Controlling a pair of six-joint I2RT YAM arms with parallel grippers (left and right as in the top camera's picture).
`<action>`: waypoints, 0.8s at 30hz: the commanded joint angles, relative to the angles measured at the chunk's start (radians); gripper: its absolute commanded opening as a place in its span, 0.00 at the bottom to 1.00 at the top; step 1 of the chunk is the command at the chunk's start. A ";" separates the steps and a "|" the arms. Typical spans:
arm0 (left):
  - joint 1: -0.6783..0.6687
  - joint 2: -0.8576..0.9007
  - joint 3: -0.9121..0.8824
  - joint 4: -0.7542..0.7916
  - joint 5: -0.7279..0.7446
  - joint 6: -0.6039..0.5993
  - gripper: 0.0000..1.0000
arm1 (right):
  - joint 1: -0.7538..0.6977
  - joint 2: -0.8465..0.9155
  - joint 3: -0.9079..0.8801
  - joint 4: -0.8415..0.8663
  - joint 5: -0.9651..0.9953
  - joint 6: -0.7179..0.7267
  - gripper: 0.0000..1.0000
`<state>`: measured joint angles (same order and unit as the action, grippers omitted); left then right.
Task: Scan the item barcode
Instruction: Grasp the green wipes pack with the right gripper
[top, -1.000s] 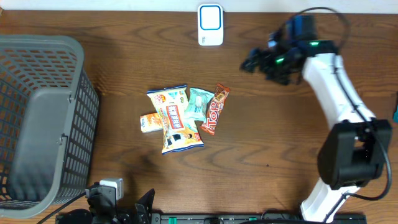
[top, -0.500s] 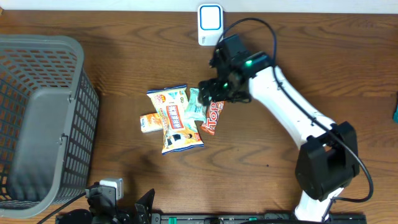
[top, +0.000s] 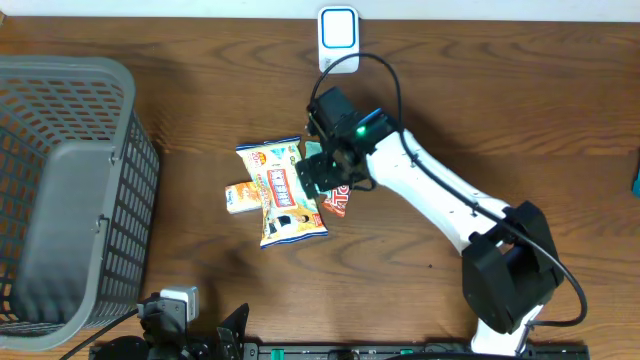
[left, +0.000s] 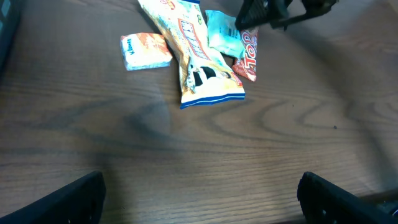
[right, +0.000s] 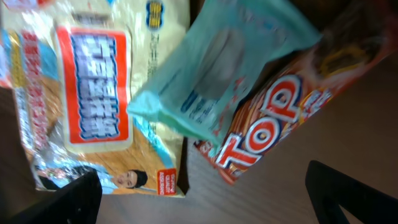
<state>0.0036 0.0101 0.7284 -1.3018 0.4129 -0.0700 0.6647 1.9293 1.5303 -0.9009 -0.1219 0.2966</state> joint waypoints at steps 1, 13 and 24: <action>-0.004 -0.007 0.005 0.000 0.002 0.017 0.98 | 0.006 0.007 -0.020 0.004 0.026 0.025 0.99; -0.004 -0.007 0.005 0.000 0.002 0.017 0.98 | 0.005 0.007 -0.027 0.029 0.090 0.049 0.99; -0.004 -0.007 0.005 0.000 0.002 0.017 0.98 | 0.008 0.054 -0.048 0.211 0.146 0.063 0.99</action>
<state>0.0036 0.0101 0.7284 -1.3022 0.4133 -0.0700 0.6701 1.9396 1.4906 -0.7258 0.0006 0.3744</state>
